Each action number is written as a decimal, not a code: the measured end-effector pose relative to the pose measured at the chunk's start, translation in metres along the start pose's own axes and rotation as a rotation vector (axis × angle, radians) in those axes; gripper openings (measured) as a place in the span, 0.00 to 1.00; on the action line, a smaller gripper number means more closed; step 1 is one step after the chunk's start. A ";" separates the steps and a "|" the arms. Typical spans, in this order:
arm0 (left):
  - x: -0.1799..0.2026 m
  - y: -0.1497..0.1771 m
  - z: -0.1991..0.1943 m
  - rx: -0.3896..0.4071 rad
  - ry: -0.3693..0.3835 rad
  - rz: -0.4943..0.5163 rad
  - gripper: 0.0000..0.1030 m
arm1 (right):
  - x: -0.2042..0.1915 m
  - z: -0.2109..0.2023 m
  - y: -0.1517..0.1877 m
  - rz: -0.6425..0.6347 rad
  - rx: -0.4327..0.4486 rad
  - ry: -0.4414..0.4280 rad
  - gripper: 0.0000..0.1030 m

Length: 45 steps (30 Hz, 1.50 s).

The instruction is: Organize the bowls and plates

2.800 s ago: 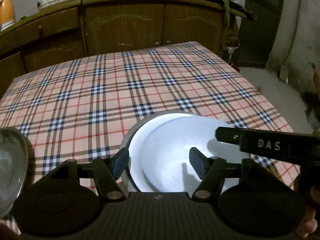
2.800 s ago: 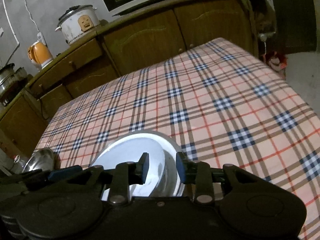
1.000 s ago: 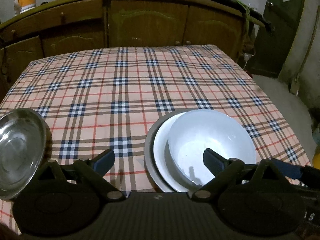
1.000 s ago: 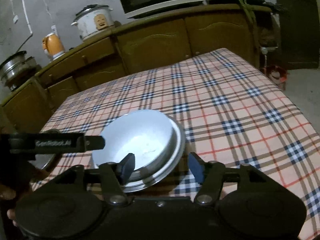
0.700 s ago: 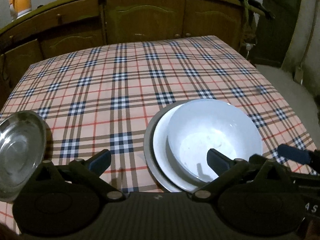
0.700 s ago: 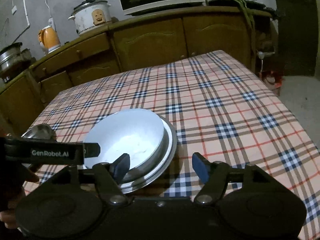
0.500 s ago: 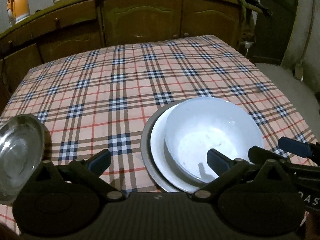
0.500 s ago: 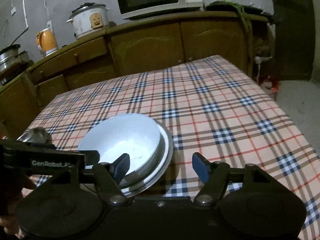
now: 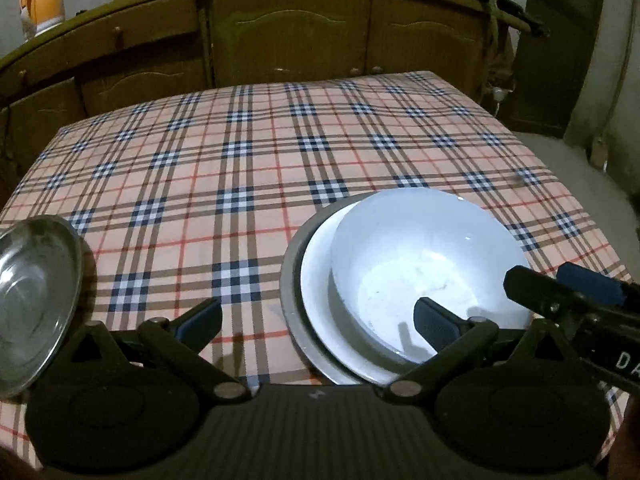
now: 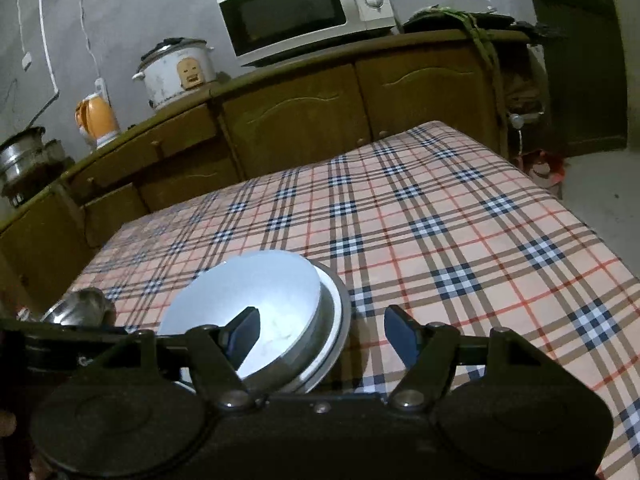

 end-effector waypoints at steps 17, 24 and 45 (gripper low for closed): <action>-0.013 0.001 0.014 -0.043 -0.007 -0.021 1.00 | 0.003 0.023 0.006 0.008 -0.100 -0.043 0.80; -0.013 0.001 0.026 -0.089 0.019 -0.029 1.00 | 0.000 0.037 0.005 0.016 -0.163 -0.074 0.80; -0.023 -0.011 0.062 -0.046 0.249 -0.058 0.98 | -0.004 0.076 0.006 0.071 -0.259 -0.192 0.83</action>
Point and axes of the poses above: each gripper's, at about its wrist camera, not at the fingertips, and z roughly the way its jaws point, x to its right, y to its underside, the point moved 5 cm from there along z, roughly the way its jaws point, and after that the axes turned 15 degrees about y, right-handed, at the moved point
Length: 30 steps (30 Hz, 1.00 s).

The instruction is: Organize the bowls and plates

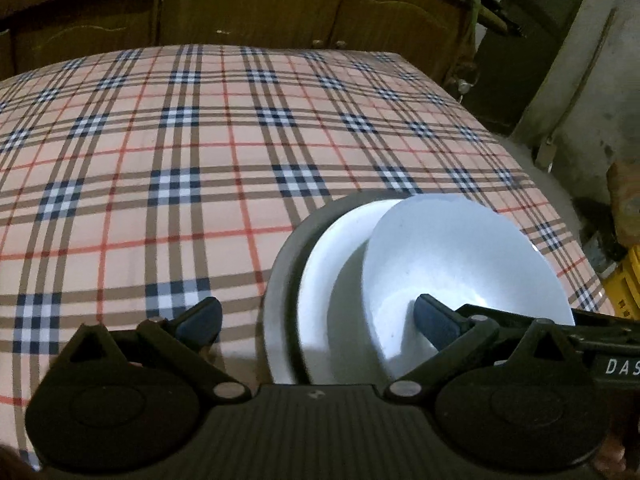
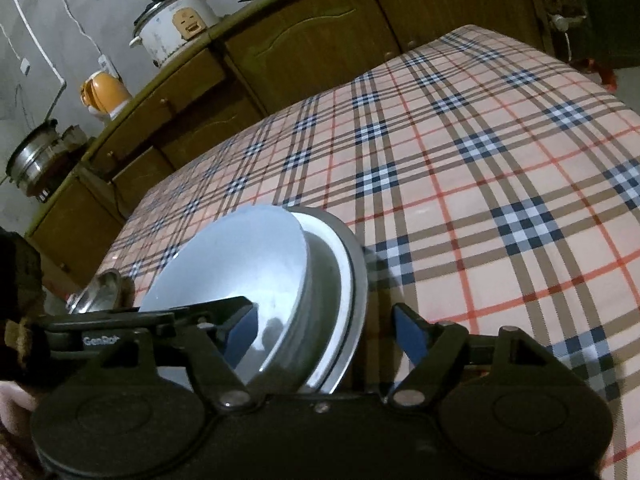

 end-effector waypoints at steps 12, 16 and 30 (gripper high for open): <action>0.015 -0.003 -0.006 0.052 0.051 -0.010 0.67 | -0.005 0.001 0.003 0.005 -0.004 -0.040 0.56; 0.017 -0.001 -0.010 0.062 0.047 -0.031 0.66 | -0.003 -0.001 0.003 0.015 0.000 -0.038 0.56; 0.057 -0.010 -0.049 0.139 0.009 -0.001 0.66 | -0.005 -0.051 -0.009 0.030 0.075 -0.075 0.56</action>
Point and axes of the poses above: each gripper's, at about its wrist camera, not at the fingertips, and z roughly the way its jaws point, x to its right, y to its underside, the point moved 5 cm from there along z, roughly the way its jaws point, and after that the axes turned 15 degrees about y, right-handed, at the moved point
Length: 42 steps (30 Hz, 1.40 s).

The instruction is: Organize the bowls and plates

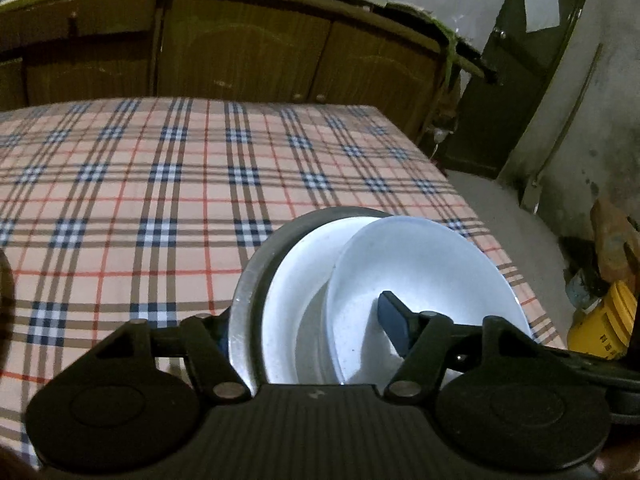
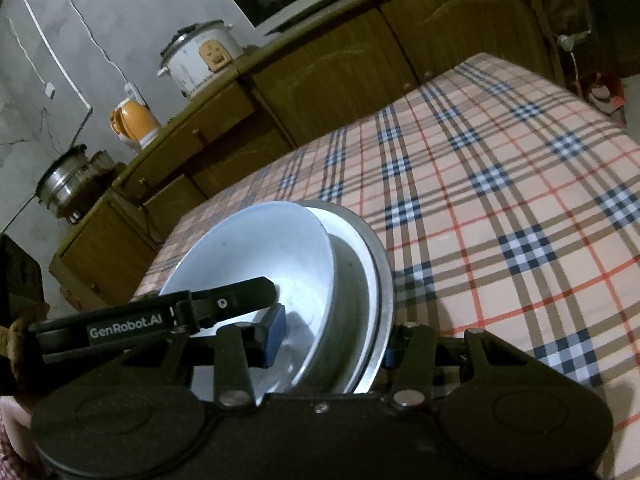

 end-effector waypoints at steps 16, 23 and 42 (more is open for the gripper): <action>0.043 -0.011 -0.062 0.106 -0.010 0.057 0.66 | -0.030 -0.081 -0.013 -0.052 0.109 -0.036 0.55; 0.043 -0.011 -0.087 0.142 -0.046 0.066 0.66 | -0.053 -0.098 -0.012 -0.098 0.137 -0.059 0.54; 0.034 -0.004 -0.132 0.191 -0.108 0.051 0.66 | -0.098 -0.111 -0.001 -0.155 0.129 -0.124 0.54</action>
Point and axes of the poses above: each gripper's, at about its wrist camera, not at the fingertips, and z roughly the way its jaws point, x to its right, y to its underside, the point moved 5 cm from there along z, roughly the way its jaws point, and after that the axes turned 15 degrees about y, right-handed, at the moved point
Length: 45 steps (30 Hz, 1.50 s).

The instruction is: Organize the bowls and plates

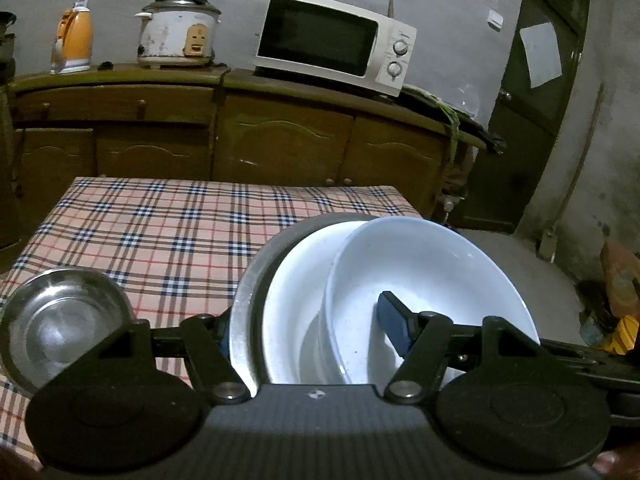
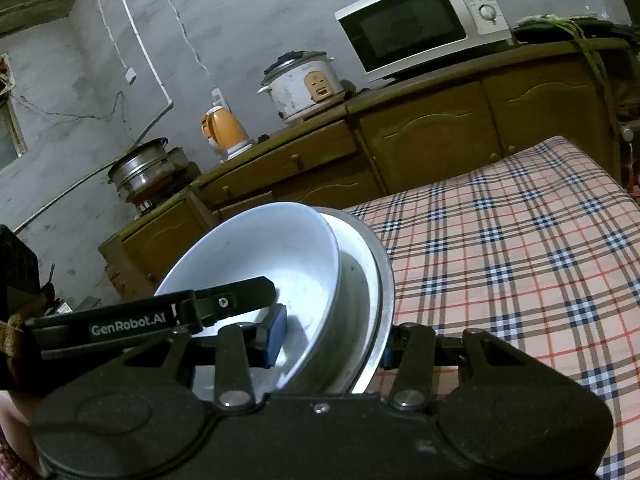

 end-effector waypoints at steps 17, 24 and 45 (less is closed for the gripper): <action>-0.020 -0.001 -0.025 0.034 -0.059 -0.020 0.65 | -0.039 0.012 0.001 -0.040 -0.013 -0.055 0.54; -0.029 -0.001 -0.035 0.044 -0.085 -0.036 0.65 | -0.054 0.019 0.002 -0.056 -0.024 -0.076 0.54; -0.062 0.005 -0.057 0.056 -0.149 -0.089 0.66 | -0.093 0.044 0.015 -0.096 -0.067 -0.133 0.54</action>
Point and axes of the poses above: each gripper's, at about its wrist camera, not at the fingertips, and z roughly the way its jaws point, x to its right, y to its underside, the point moved 5 cm from there along z, roughly the way its jaws point, and after that the axes turned 15 degrees about y, right-handed, at the moved point
